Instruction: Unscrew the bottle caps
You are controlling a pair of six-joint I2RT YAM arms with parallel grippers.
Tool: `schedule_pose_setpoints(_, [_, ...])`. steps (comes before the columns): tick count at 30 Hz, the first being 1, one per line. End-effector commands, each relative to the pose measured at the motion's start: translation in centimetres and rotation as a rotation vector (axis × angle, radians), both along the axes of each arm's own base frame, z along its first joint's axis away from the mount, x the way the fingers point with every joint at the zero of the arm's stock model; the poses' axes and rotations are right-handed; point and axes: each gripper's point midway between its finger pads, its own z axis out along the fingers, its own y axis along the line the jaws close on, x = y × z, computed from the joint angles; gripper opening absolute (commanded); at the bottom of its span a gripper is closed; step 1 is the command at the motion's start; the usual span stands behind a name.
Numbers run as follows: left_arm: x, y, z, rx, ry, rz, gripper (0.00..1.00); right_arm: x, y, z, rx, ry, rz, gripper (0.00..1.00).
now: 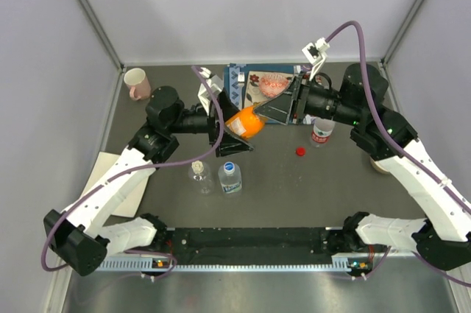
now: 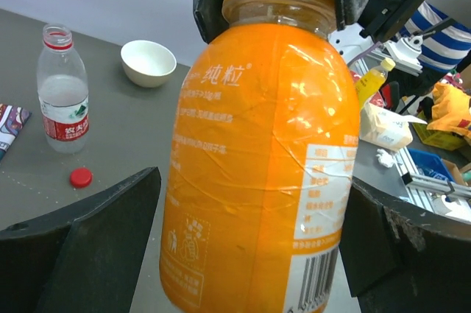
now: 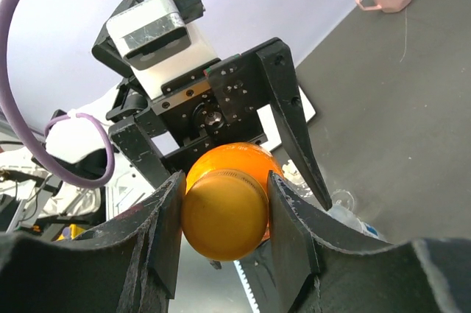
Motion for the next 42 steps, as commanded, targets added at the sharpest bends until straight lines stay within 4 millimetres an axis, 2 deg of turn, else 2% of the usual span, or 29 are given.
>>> schedule_pose_setpoints(1, [0.1,-0.4,1.7,-0.020,-0.078,0.001,0.99,0.0,-0.1,2.2,0.059,-0.058,0.008,0.00])
schedule_pose_setpoints(4, [0.0,-0.6,1.8,-0.021,-0.085,-0.005,0.94,0.2,0.0,1.9,0.051,-0.057,0.003,0.00])
schedule_pose_setpoints(8, [-0.1,-0.9,1.6,-0.013,-0.086,-0.011,0.76,0.4,0.0,1.5,0.044,-0.053,-0.003,0.00])
schedule_pose_setpoints(9, [-0.1,-0.9,1.5,-0.011,-0.084,-0.011,0.67,0.5,0.1,1.2,0.039,-0.049,-0.007,0.00])
schedule_pose_setpoints(13, [-0.1,-1.0,1.2,-0.005,-0.085,-0.009,0.57,0.6,0.0,0.8,0.031,-0.045,-0.014,0.00])
schedule_pose_setpoints(15, [-0.1,-1.0,1.2,0.000,-0.087,0.001,0.56,0.7,-0.1,0.8,0.028,-0.048,-0.021,0.00])
schedule_pose_setpoints(16, [0.1,-1.0,1.2,0.000,-0.101,0.019,0.54,0.8,-0.2,0.8,0.027,-0.047,-0.029,0.04])
schedule_pose_setpoints(17, [0.3,-1.0,1.3,0.001,-0.112,0.040,0.53,0.9,-0.3,0.7,0.024,-0.050,-0.039,0.26])
schedule_pose_setpoints(19, [0.6,-1.1,1.3,0.014,-0.155,0.080,0.50,1.4,-0.8,1.0,0.019,-0.057,-0.086,0.47])
schedule_pose_setpoints(20, [1.6,-1.0,0.9,0.035,-0.153,0.153,0.49,1.9,-1.2,1.2,0.019,-0.064,-0.126,0.60])
schedule_pose_setpoints(22, [1.9,-1.3,0.7,0.057,-0.199,0.213,0.47,2.1,-1.9,2.1,0.033,-0.079,-0.169,0.66])
schedule_pose_setpoints(23, [3.1,-1.2,0.7,0.069,-0.211,0.303,0.46,2.6,-2.3,2.3,0.037,-0.082,-0.209,0.70])
schedule_pose_setpoints(24, [3.0,-1.6,0.7,0.075,-0.227,0.329,0.45,2.7,-2.7,2.8,0.046,-0.089,-0.231,0.71])
schedule_pose_setpoints(28, [5.0,-1.5,0.2,0.126,-0.289,0.513,0.38,3.9,-3.7,3.3,0.060,-0.068,-0.333,0.72])
schedule_pose_setpoints(33, [7.0,-0.3,0.1,0.144,-0.327,0.741,0.34,5.4,-4.5,2.4,0.047,-0.015,-0.432,0.71])
schedule_pose_setpoints(36, [7.0,-0.4,-0.3,0.157,-0.332,0.788,0.34,5.7,-4.2,2.0,0.046,0.013,-0.436,0.70])
schedule_pose_setpoints(38, [7.7,0.0,0.2,0.162,-0.375,0.849,0.34,5.9,-3.9,1.8,0.047,0.025,-0.434,0.70])
schedule_pose_setpoints(42, [7.5,-0.5,0.2,0.164,-0.394,0.855,0.33,6.3,-3.5,1.3,0.036,0.040,-0.430,0.70])
